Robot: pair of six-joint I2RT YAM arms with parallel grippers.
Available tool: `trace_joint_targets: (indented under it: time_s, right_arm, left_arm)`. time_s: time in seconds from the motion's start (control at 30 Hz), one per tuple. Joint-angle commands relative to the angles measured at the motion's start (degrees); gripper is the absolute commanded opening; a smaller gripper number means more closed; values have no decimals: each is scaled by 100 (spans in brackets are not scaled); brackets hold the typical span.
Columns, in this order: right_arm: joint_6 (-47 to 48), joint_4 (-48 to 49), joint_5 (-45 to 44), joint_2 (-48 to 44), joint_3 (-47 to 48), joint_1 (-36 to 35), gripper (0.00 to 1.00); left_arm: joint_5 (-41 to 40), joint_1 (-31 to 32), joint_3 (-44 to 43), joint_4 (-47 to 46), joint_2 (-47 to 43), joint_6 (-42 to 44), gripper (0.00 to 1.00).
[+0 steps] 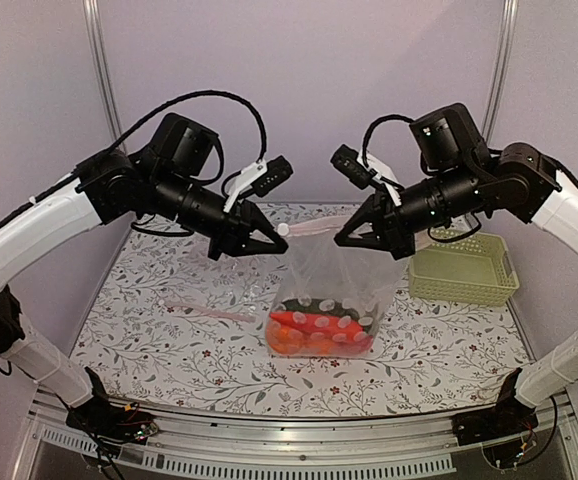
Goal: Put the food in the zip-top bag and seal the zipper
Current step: Adjust the zipper food storage bag at the center of the board.
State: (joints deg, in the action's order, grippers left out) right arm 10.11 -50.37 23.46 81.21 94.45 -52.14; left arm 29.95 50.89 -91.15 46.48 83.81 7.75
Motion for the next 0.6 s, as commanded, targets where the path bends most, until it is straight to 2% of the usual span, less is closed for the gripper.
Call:
trace_joint_targets:
  time_s: [0.0,0.17,0.33,0.37,0.5,0.57]
  right_arm:
    - [-161,-759,-305,-345,295,-69,0]
    - [-367,-1145,-361,-304,175,-169,0]
    - [-659,-856,-176,-268,-303,-194,0]
    - [-699,-770,-141,-280,-377,-204,0]
    - [-814,-573,-84,-323,-488,-216,0]
    - [-826,-506,-34,-333,-490,-218,0]
  left_arm:
    - [-215,-25,-290,234,254,255,0]
    - [-159,63,-307,247,533,398,0]
    - [-281,105,18,25,594,316,0]
    - [-309,105,122,-74,546,237,4]
    - [-427,98,720,-745,68,-150,43]
    - [-435,68,1122,-1183,-276,-424,58]
